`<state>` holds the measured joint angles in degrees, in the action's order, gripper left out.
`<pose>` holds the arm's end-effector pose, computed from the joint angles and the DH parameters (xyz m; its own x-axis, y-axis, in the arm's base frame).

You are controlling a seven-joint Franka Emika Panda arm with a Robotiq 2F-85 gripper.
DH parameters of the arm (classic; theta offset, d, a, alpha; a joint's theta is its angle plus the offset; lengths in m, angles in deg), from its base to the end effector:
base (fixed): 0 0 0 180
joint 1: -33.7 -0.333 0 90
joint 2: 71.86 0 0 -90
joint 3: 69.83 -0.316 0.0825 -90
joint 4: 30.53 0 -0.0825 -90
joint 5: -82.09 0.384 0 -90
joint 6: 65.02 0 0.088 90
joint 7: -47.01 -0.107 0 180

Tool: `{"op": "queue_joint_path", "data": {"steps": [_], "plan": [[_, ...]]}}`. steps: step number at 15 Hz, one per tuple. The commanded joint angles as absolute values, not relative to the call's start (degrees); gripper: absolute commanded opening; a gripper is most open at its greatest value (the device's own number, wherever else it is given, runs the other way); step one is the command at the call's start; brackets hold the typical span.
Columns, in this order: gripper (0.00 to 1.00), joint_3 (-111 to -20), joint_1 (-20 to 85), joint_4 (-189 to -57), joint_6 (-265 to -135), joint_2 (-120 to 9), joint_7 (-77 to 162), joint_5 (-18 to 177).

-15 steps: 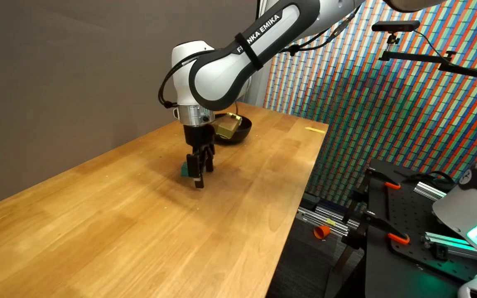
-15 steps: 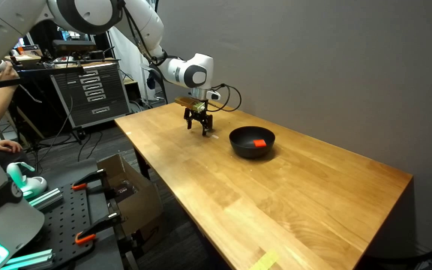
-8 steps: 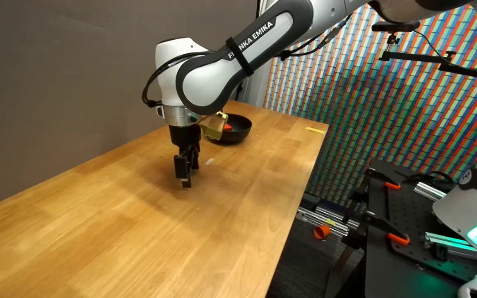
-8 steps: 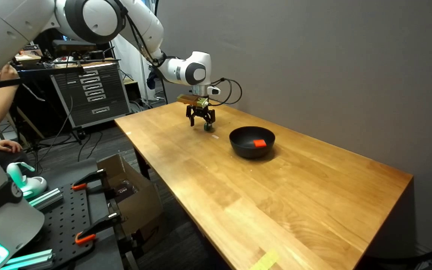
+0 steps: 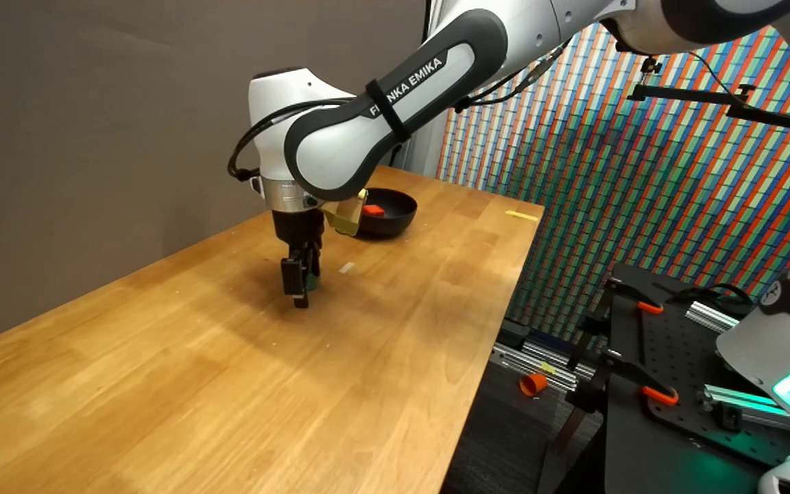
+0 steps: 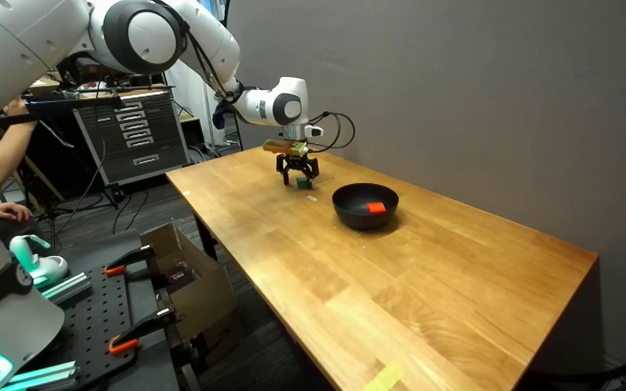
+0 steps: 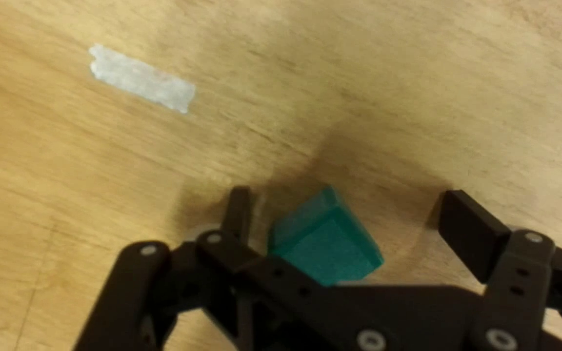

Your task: Put the blocks in the bowl

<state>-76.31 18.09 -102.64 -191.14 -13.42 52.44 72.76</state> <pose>0.6934 0.2537 0.1305 0.8604 0.5043 -0.0731 0.5068 -0.8618 0.0212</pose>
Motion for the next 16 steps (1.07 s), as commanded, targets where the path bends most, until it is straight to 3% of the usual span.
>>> {"op": "queue_joint_path", "data": {"steps": [1, 2, 4, 9, 16], "plan": [[1.0, -74.3, 16.6, -97.8, -192.5, -10.3, 52.3, 70.6], [0.75, -74.1, 16.3, -97.2, -192.5, -10.0, 52.2, 70.3], [0.68, -74.0, 16.2, -96.4, -192.0, -9.7, 52.0, 70.6], [0.28, -72.4, 15.8, -96.7, -188.8, -11.1, 49.1, 70.7], [0.27, -64.1, 14.5, -102.9, -190.7, -17.3, 37.9, 65.1]]}}
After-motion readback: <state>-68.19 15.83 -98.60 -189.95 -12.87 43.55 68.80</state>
